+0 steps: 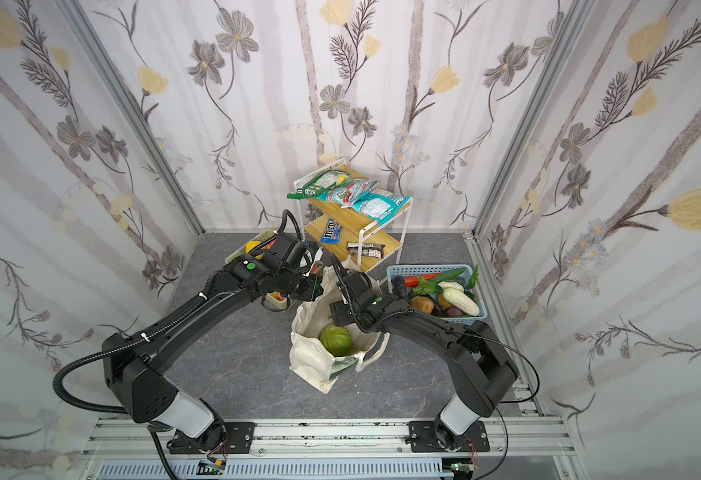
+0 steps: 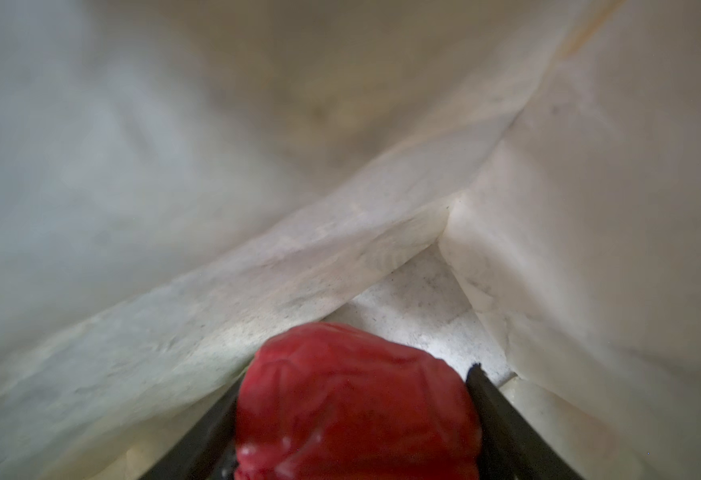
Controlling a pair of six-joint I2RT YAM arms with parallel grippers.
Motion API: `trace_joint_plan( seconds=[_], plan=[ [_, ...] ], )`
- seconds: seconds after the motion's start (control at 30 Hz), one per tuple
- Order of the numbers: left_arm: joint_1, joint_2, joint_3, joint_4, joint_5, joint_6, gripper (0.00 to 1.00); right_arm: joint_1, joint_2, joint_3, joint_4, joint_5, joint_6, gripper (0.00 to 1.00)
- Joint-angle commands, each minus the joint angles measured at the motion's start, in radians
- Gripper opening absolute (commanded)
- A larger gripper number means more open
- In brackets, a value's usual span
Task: Place the food into the grocery bag and tie it
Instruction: 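Lower the red pepper deep into the bag held open by the left gripper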
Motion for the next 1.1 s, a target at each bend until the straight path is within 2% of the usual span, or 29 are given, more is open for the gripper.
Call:
trace_joint_plan(
  seconds=[0.0, 0.27, 0.7, 1.07],
  plan=[
    [0.0, -0.012, -0.005, 0.006, -0.006, 0.007, 0.0, 0.0, 0.025, -0.004, -0.012, -0.021, 0.003, 0.74],
    [0.0, -0.018, -0.006, 0.009, -0.004, 0.004, 0.0, -0.01, 0.064, -0.012, 0.0, 0.014, 0.033, 0.75],
    [0.0, -0.018, -0.007, 0.009, -0.004, 0.004, 0.0, -0.02, 0.135, -0.055, 0.054, 0.008, 0.069, 0.75],
    [0.0, -0.014, -0.005, 0.008, -0.006, 0.004, 0.0, -0.027, 0.16, -0.076, 0.086, -0.001, 0.083, 0.8]
  ],
)
